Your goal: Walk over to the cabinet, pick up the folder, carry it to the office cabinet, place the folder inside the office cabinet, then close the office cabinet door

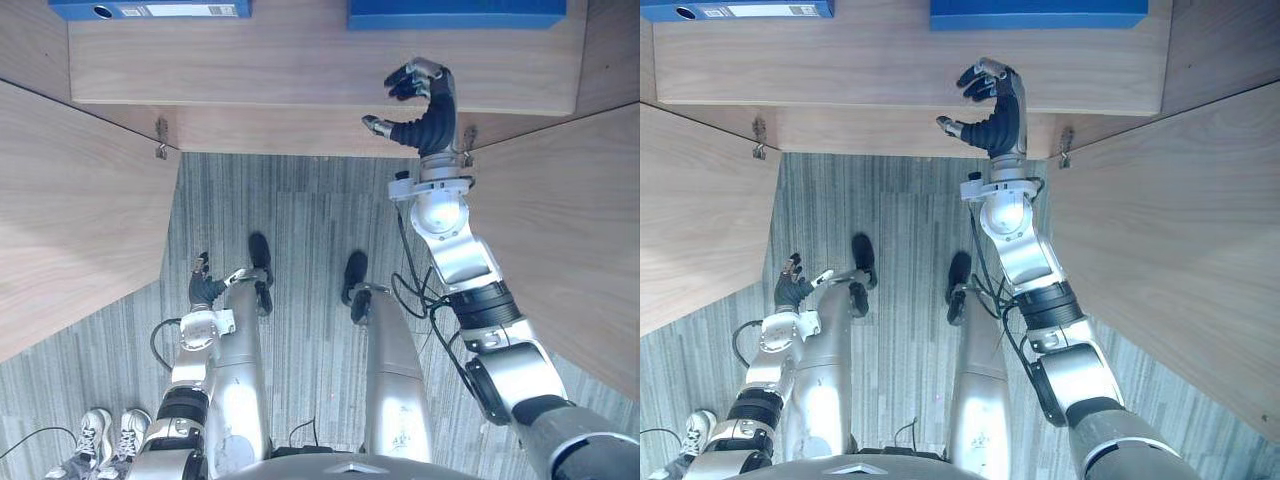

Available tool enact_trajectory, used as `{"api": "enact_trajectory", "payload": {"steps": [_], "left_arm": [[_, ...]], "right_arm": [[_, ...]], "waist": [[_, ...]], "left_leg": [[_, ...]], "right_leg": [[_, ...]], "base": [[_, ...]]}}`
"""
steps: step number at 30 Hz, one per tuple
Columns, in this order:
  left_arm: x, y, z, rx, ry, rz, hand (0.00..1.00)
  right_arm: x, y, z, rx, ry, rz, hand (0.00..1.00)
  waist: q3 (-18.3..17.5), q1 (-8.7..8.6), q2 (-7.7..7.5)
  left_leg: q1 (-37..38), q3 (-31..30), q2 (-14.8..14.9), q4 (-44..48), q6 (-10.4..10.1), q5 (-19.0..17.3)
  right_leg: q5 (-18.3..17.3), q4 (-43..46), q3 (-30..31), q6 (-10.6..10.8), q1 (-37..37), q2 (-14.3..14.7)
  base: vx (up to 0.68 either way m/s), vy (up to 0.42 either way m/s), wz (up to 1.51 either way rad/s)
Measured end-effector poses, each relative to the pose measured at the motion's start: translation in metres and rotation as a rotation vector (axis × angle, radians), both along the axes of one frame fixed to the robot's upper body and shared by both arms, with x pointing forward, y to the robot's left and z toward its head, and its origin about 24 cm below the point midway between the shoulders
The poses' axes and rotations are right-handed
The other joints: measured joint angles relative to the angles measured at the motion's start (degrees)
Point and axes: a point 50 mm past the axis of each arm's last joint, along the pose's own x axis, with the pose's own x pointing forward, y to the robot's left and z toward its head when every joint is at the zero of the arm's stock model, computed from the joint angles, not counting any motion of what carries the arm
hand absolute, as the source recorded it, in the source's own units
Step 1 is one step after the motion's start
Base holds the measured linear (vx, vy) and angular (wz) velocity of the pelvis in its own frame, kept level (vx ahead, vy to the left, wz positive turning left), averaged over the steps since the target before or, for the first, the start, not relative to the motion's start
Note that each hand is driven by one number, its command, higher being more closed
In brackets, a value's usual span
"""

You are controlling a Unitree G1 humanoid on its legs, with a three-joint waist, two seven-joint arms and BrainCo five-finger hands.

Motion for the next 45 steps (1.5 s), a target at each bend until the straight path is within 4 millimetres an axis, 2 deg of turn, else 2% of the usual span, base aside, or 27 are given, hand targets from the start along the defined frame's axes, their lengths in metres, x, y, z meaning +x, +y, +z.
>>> {"api": "enact_trajectory", "payload": {"steps": [10,16,27,34,38,45], "left_arm": [[0.0,-0.002,0.0,0.015,-0.009,0.013,0.0],[0.0,-0.001,0.001,0.02,-0.012,0.026,0.0],[0.012,0.009,0.018,0.058,-0.084,0.031,0.0],[0.021,0.01,0.03,0.05,-0.143,0.032,0.0],[0.023,0.011,0.035,0.051,-0.161,0.025,0.0],[0.023,0.01,0.035,0.024,-0.17,0.028,0.0]], "right_arm": [[0.0,0.008,0.007,-0.029,-0.053,-0.027,1.0],[0.015,0.0,0.023,-0.07,-0.055,-0.077,1.0],[0.037,-0.012,0.051,-0.167,-0.038,-0.144,1.0],[0.048,-0.023,0.081,-0.156,-0.028,-0.175,1.0],[0.048,-0.029,0.107,-0.157,-0.043,-0.172,1.0],[0.051,-0.046,0.128,-0.089,-0.026,-0.207,1.0]], "waist": [[0.0,1.0,-0.01],[0.0,1.12,-0.03],[0.1,1.4,-0.08],[0.2,1.54,-0.12],[0.4,1.4,-0.08],[0.7,1.31,-0.01]], "left_leg": [[0.0,-0.5,-0.5,-0.6,-0.2,0.1],[-4.3,-2.2,-0.4,2.8,-0.4,-0.4],[-12.3,-3.8,0.0,8.4,-0.6,-1.2],[-15.8,-4.4,-0.1,9.3,-0.6,-1.1],[-16.8,-4.5,-0.1,9.3,-0.6,-1.1],[-17.1,-4.8,-0.6,8.9,-0.6,-1.1]], "right_leg": [[-0.4,0.0,-0.6,-0.1,0.2,-0.6],[-1.5,3.1,-1.3,-0.4,-3.2,-0.6],[-3.4,9.3,-1.9,-0.4,-10.7,-1.1],[-3.4,10.4,-2.2,-0.6,-13.9,-1.3],[-3.5,10.6,-2.4,-0.5,-14.9,-1.4],[-4.3,10.6,-3.0,-0.1,-14.8,-1.8]], "base": [[0.01,-0.013,0.03],[0.0,-0.02,0.04],[0.0,-0.002,0.0],[0.0,0.0,0.01],[0.0,0.0,0.0],[0.02,0.003,0.06]]}}
